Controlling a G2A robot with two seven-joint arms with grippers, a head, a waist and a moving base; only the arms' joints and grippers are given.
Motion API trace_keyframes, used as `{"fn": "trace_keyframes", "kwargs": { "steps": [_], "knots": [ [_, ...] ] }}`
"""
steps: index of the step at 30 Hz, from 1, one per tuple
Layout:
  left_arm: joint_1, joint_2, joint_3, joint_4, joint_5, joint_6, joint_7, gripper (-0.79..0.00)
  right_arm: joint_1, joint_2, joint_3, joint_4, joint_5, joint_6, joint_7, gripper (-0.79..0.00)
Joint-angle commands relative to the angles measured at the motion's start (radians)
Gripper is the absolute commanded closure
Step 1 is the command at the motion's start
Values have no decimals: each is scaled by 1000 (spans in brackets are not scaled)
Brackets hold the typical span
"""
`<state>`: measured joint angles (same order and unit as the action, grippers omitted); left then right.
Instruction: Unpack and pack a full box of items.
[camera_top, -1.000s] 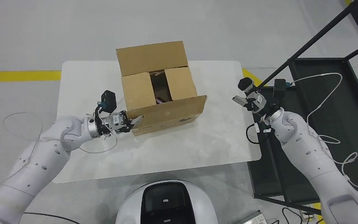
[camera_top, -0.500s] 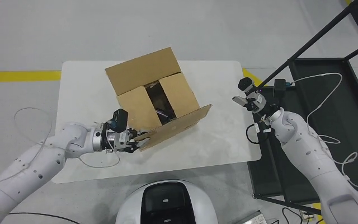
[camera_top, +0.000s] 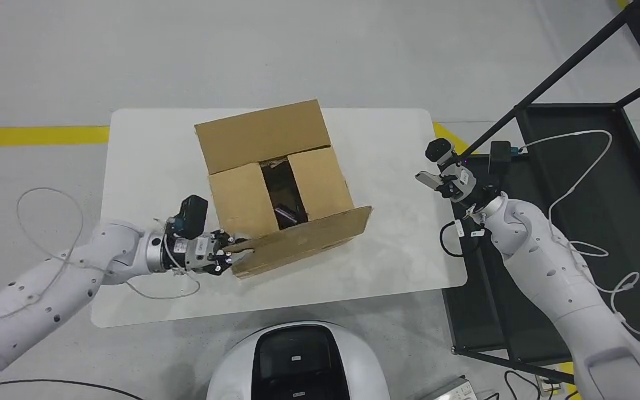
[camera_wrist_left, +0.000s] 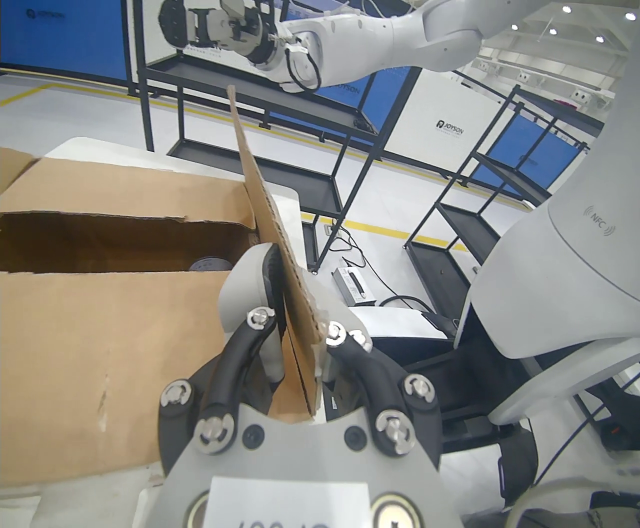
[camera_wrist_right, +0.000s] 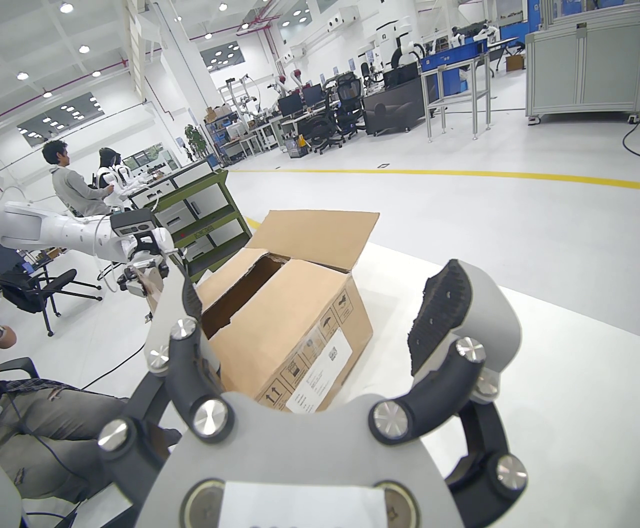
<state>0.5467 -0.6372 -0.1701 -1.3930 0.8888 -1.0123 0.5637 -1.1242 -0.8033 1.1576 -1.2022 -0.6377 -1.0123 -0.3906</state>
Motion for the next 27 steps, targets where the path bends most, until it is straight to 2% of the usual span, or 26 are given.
{"fn": "trace_keyframes", "kwargs": {
  "steps": [1, 11, 15, 18, 21, 27],
  "knots": [
    [-2, -2, 0, 29, -21, 0, 35, -785, 0, 0, 0, 0, 0, 0, 0, -785],
    [-6, -16, -18, 221, -208, 0, 244, -785, -24, -4, 20, -31, 19, 27, 48, -785],
    [10, -26, -46, 298, -330, 0, 237, -785, -38, -6, 34, -37, 33, 19, 76, -785],
    [9, -44, -58, 357, -434, 0, 174, -785, -44, -9, 39, -36, 43, 17, 104, -785],
    [-10, -72, -60, 405, -528, 0, 57, -785, -47, -11, 41, -33, 52, 16, 140, -785],
    [-69, -171, -38, 513, -774, 0, -284, -785, -53, -13, 43, -24, 72, 11, 241, -785]
  ]
}}
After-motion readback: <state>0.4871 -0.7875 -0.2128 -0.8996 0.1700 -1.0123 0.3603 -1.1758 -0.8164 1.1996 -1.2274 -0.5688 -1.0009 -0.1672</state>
